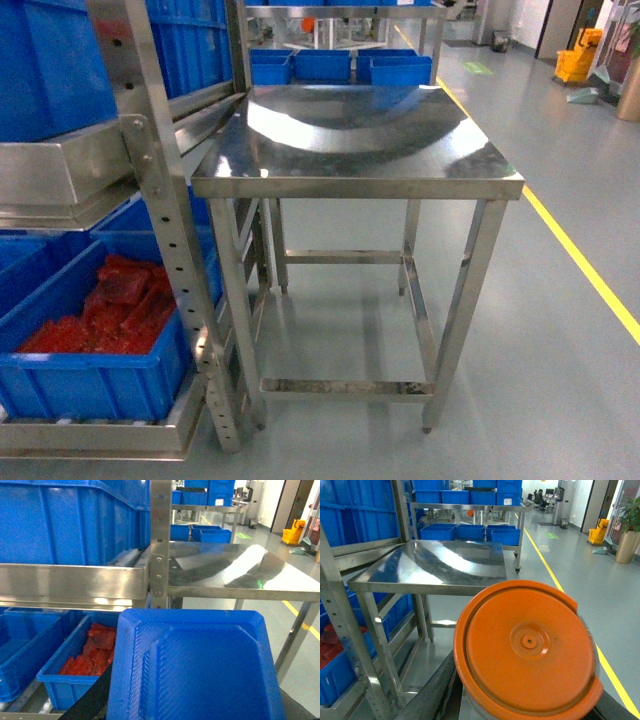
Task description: Sort blue parts and orange caps into right shelf containers
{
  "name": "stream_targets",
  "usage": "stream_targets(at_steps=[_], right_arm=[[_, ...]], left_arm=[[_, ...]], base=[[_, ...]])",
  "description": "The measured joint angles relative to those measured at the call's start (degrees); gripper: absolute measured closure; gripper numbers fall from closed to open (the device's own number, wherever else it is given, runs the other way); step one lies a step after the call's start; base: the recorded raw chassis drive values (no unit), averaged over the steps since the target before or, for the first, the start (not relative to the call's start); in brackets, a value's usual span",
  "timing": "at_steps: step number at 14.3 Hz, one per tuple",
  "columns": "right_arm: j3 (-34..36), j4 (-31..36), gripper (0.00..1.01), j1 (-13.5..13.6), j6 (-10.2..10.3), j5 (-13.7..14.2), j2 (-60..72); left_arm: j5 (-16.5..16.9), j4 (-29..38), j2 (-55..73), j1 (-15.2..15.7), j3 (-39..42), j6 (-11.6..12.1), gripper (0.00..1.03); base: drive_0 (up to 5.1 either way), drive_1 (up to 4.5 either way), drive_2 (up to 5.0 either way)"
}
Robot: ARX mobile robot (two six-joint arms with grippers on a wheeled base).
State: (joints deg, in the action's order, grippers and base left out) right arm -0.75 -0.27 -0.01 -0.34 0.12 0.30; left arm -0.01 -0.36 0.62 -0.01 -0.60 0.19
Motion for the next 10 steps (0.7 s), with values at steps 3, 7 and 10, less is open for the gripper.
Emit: stream_targets(at_steps=[3, 7, 10], right_arm=[[0.00, -0.11, 0.58, 0.00, 0.00, -0.02, 0.00], [0.00, -0.15, 0.58, 0.00, 0.00, -0.02, 0.00], [0.00, -0.09, 0.58, 0.00, 0.00, -0.04, 0.00]], left_arm=[[0.02, 0.04, 0.00, 0.00, 0.00, 0.00, 0.59], [0.00, -0.09, 0.00, 0.00, 0.00, 0.00, 0.59], [0.00, -0.04, 0.00, 0.00, 0.00, 0.00, 0.59]], base=[[-5.0, 2.44, 2.4], [-5.0, 2.45, 2.5], [-5.1, 2.35, 2.4]])
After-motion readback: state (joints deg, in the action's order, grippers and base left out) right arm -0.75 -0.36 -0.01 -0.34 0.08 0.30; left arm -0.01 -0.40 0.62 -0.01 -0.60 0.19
